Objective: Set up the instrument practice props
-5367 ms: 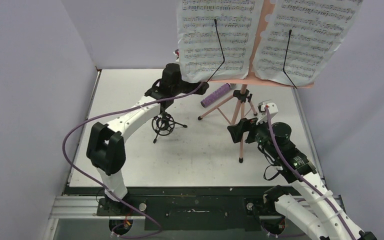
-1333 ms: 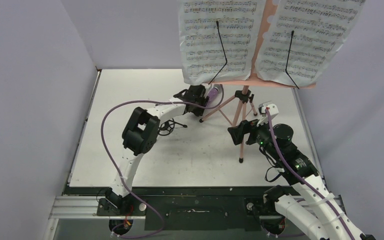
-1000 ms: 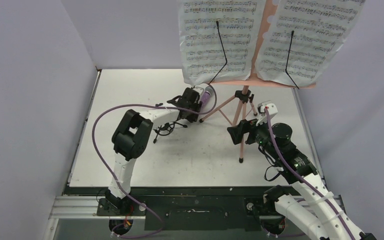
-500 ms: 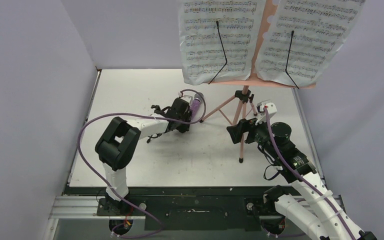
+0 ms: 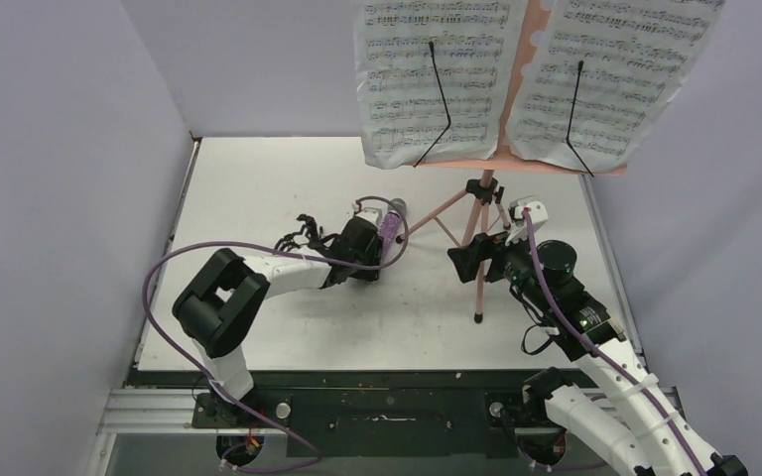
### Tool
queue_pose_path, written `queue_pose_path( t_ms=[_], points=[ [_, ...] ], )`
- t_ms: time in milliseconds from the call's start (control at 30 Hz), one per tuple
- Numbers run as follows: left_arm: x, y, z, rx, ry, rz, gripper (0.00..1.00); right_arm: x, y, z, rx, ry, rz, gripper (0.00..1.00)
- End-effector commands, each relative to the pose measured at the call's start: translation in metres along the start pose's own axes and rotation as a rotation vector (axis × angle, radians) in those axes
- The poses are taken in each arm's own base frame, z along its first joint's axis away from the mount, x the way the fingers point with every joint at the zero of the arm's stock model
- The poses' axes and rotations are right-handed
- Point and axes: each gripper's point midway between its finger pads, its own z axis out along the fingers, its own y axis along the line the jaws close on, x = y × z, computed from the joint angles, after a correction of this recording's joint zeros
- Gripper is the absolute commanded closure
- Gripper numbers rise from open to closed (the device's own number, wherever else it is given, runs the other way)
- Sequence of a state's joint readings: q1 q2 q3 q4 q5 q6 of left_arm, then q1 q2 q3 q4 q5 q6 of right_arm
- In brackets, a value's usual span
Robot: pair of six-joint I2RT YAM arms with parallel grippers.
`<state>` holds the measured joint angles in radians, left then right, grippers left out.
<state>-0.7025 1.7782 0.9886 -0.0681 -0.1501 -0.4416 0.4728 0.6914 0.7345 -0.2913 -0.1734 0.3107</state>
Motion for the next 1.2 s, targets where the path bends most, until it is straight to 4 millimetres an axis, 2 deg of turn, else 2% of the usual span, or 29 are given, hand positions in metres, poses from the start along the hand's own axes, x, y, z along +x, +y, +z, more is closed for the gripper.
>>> queue_pose_path(
  t_ms=[0,133,400,833,867,967,1067,1167],
  points=[
    [0.055,0.003,-0.013,-0.047,0.142,0.017,1.00,-0.013,0.007,0.001,-0.027,-0.049,0.004,0.10],
    [0.074,0.002,-0.024,-0.062,0.177,0.035,1.00,-0.013,0.007,0.002,-0.028,-0.047,0.004,0.10],
    [0.090,-0.002,-0.052,-0.089,0.188,0.068,1.00,-0.012,0.008,0.003,-0.035,-0.045,0.004,0.10],
    [0.126,-0.040,-0.091,0.006,0.205,0.183,0.98,-0.013,0.007,-0.001,-0.029,-0.049,0.007,0.10],
    [0.127,-0.042,-0.093,0.011,0.205,0.190,0.94,-0.013,0.007,-0.001,-0.028,-0.050,0.005,0.10],
    [0.125,-0.044,-0.096,0.019,0.198,0.183,0.73,-0.012,0.006,-0.002,-0.021,-0.052,0.004,0.10],
    [0.115,-0.047,-0.101,0.025,0.171,0.167,0.52,-0.012,0.005,-0.002,-0.019,-0.053,0.006,0.10],
    [0.102,-0.050,-0.105,0.030,0.131,0.149,0.36,-0.011,0.005,-0.002,-0.021,-0.051,0.007,0.10]
  ],
)
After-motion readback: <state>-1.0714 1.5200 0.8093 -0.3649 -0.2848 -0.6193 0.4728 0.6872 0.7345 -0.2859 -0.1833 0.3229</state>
